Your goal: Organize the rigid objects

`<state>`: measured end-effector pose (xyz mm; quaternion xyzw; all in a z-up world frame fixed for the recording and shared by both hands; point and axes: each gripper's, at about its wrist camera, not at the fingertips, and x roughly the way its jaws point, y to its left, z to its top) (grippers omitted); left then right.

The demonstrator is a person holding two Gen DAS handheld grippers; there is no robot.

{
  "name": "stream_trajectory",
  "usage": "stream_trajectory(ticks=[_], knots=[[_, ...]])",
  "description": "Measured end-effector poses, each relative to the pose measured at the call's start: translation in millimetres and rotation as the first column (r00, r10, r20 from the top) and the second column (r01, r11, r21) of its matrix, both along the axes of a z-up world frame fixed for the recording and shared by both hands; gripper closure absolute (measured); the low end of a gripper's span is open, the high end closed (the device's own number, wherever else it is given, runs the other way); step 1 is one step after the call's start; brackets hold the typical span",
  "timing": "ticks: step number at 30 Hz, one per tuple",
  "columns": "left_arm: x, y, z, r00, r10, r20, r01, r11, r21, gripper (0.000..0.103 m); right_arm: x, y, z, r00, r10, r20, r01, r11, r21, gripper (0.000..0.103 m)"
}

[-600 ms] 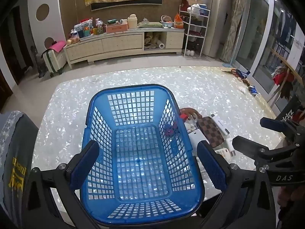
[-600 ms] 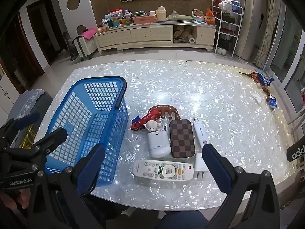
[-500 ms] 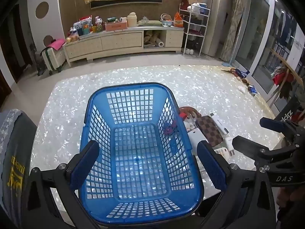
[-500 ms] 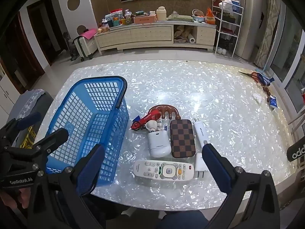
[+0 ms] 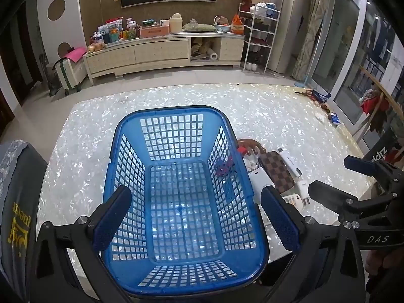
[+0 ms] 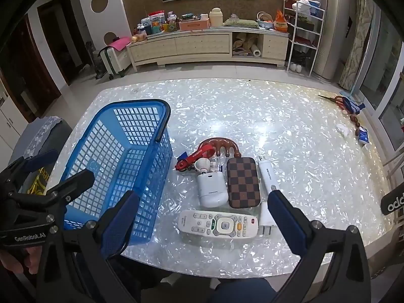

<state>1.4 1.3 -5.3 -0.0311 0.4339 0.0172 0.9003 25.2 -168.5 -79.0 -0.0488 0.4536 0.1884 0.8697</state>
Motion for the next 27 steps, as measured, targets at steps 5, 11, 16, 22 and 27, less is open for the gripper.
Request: stream_trajectory(ticks=[5,11,16,22,27], knots=[[-2.1,-1.0,-0.1,1.0,0.0,-0.001,0.0,1.0,0.007,0.0,0.1,0.8,0.8,1.0,0.003,-0.001,-0.003,1.0,-0.002,0.0],[-0.4,1.7,1.5,1.0,0.001,-0.004,-0.001,1.0,0.004,0.0,-0.4,1.4,-0.3,1.0,0.004,-0.002,-0.004,1.0,-0.002,0.0],[0.7,1.2,1.2,1.0,0.007,-0.008,-0.007,1.0,0.002,0.001,0.6,0.9,-1.2,1.0,0.004,-0.005,-0.004,1.0,-0.003,0.0],[0.9,1.7,1.0,1.0,0.007,-0.011,-0.007,1.0,0.004,0.001,0.3,1.4,-1.5,1.0,0.004,-0.006,-0.004,1.0,-0.003,0.0],[0.9,1.9,1.1,1.0,0.006,-0.01,-0.006,1.0,0.005,0.001,0.3,0.7,-1.1,1.0,0.003,-0.005,-0.003,1.0,-0.001,0.0]])
